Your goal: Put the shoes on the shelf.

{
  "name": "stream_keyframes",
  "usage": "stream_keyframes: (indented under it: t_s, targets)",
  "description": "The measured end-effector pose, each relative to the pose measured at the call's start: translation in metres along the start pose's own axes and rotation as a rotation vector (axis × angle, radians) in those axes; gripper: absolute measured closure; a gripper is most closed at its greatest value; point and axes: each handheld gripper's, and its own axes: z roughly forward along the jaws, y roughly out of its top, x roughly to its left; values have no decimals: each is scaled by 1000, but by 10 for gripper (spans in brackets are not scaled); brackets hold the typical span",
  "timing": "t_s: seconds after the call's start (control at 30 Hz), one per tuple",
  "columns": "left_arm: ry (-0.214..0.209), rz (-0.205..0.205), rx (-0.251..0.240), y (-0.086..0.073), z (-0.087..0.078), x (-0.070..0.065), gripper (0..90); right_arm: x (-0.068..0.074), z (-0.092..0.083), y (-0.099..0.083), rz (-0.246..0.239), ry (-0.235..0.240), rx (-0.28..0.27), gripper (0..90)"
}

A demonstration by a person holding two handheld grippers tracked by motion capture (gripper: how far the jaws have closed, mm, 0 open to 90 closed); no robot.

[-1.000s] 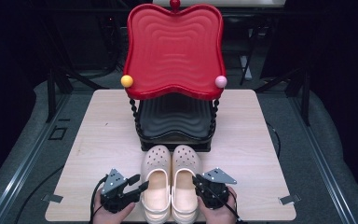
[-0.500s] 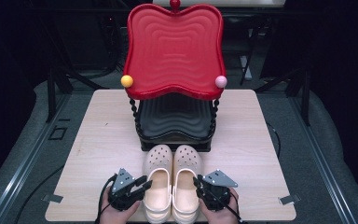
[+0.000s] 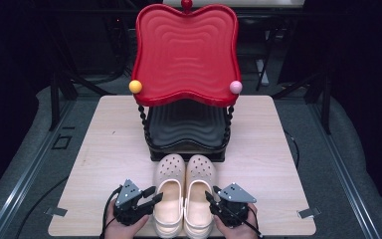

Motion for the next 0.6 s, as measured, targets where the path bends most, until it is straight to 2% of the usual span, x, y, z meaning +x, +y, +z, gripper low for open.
stream_keyframes:
  t_s: [0.07, 0.1, 0.2, 0.3, 0.33, 0.37, 0.4, 0.43, 0.6]
  targets:
    - [3, 2, 6, 0, 1, 0, 616, 0, 3, -1, -18, -8, -26, 636]
    - [4, 3, 2, 0, 2, -1, 616, 0, 4, -1, -36, -16, -16, 634]
    - [12, 11, 8, 3, 4, -2, 617, 0, 6, 1, -42, -17, -1, 634]
    - [19, 11, -5, 7, 7, -1, 616, 1, 14, 2, -54, -26, -30, 629]
    - [21, 8, -9, 8, 8, -1, 616, 1, 13, 4, -66, -25, -5, 628]
    - [19, 7, -11, 9, 8, 0, 617, 1, 16, 4, -69, -32, -24, 628]
    - [24, 10, -12, 11, 9, 0, 617, 1, 15, 5, -76, -33, -9, 628]
    - [25, 11, -18, 11, 10, 0, 616, 1, 18, 6, -74, -37, -28, 630]
    - [53, 31, -17, 12, 14, -1, 617, 0, 20, 7, -75, -46, -18, 635]
